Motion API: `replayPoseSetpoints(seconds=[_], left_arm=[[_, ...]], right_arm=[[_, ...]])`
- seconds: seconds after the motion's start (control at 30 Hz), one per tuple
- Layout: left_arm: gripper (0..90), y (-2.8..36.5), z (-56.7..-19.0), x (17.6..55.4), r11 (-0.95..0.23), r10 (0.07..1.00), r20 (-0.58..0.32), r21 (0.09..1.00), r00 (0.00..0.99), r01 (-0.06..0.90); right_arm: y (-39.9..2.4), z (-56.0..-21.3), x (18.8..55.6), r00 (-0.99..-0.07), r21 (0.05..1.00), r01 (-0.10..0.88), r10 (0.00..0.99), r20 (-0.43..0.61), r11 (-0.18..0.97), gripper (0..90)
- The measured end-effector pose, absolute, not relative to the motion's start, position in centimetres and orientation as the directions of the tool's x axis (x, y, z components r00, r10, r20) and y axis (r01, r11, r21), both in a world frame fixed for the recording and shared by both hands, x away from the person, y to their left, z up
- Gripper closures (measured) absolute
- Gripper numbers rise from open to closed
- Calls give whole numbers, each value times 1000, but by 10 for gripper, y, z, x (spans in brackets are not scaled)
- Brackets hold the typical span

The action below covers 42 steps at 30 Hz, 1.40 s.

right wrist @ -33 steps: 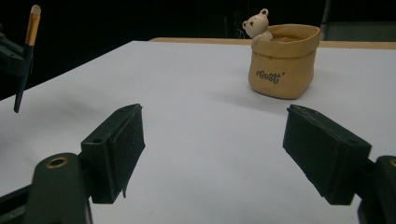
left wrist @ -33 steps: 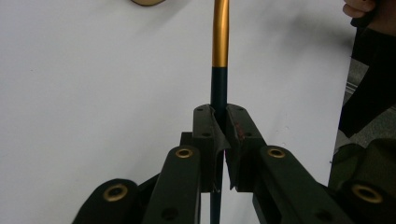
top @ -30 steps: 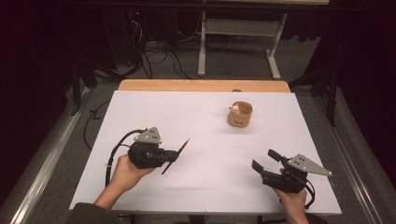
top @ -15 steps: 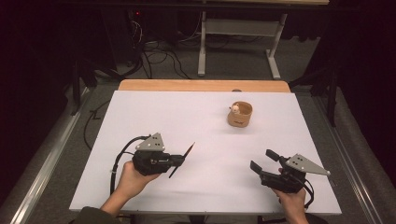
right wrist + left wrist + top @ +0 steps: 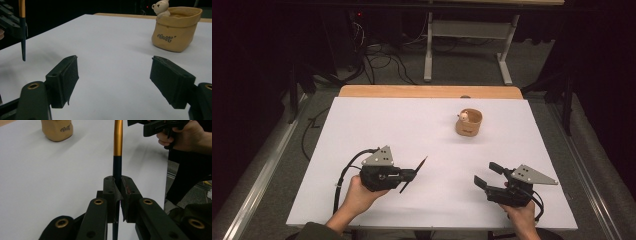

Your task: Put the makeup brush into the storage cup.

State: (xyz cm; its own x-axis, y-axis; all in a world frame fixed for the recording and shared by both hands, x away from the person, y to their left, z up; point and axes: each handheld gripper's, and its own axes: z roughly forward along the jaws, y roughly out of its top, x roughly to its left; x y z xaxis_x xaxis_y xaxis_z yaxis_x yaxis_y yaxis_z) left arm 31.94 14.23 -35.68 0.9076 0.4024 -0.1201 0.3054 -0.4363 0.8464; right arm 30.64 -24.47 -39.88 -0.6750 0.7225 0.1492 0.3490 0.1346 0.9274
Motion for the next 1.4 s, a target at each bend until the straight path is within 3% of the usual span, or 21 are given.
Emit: replayPoseSetpoints(seconds=[0.57, 0.93, 1.4], left_arm=[[833, 132, -361, 320, -439, 388, -123, 847, 913, 300], [833, 129, -363, 321, -437, 383, -130, 847, 914, 303], [833, 124, -364, 321, -432, 383, -133, 849, 914, 305]], right_arm=[[-225, -390, 309, -691, 923, 338, 715, 112, 182, 232], [-215, -387, 314, -730, 923, 345, 667, 149, 171, 234], [-191, -382, 315, -789, 916, 342, 593, 160, 208, 318]])
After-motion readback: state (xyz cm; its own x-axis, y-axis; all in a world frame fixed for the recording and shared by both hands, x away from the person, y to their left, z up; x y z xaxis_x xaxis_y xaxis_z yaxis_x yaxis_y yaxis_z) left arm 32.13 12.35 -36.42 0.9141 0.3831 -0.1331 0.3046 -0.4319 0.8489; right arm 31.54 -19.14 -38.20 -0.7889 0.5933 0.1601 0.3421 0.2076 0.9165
